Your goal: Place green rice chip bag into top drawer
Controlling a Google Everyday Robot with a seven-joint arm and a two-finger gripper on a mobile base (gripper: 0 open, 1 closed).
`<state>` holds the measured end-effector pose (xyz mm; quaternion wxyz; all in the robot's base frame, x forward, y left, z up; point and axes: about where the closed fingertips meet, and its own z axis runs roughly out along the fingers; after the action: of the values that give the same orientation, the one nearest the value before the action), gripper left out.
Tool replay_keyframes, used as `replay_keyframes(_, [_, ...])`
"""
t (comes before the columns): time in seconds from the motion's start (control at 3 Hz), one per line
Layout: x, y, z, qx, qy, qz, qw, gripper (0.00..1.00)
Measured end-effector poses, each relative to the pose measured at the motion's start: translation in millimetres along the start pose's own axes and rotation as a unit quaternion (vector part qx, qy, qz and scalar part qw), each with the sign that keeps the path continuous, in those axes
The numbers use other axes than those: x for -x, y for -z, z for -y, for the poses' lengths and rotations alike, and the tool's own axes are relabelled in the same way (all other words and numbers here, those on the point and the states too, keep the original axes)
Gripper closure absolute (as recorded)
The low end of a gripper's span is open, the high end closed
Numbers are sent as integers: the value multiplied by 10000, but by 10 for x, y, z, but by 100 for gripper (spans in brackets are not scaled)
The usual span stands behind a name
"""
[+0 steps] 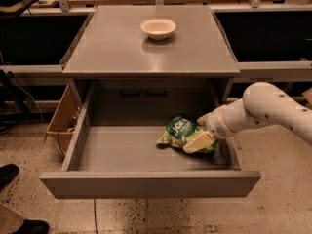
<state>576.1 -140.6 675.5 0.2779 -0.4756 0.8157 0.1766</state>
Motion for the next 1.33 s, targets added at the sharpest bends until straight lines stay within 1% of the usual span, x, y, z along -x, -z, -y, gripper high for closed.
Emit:
replay_keyframes(0.33, [102,115,-1,-54,6,57,10000,0])
replay_keyframes(0.67, [315,565,48,-177,122,258,9994,0])
replay_keyframes(1.0, [524,1083,90,-241,386,341,9984,0])
replay_keyframes(1.33, [935,1693,122,-444,943,219,9943,0])
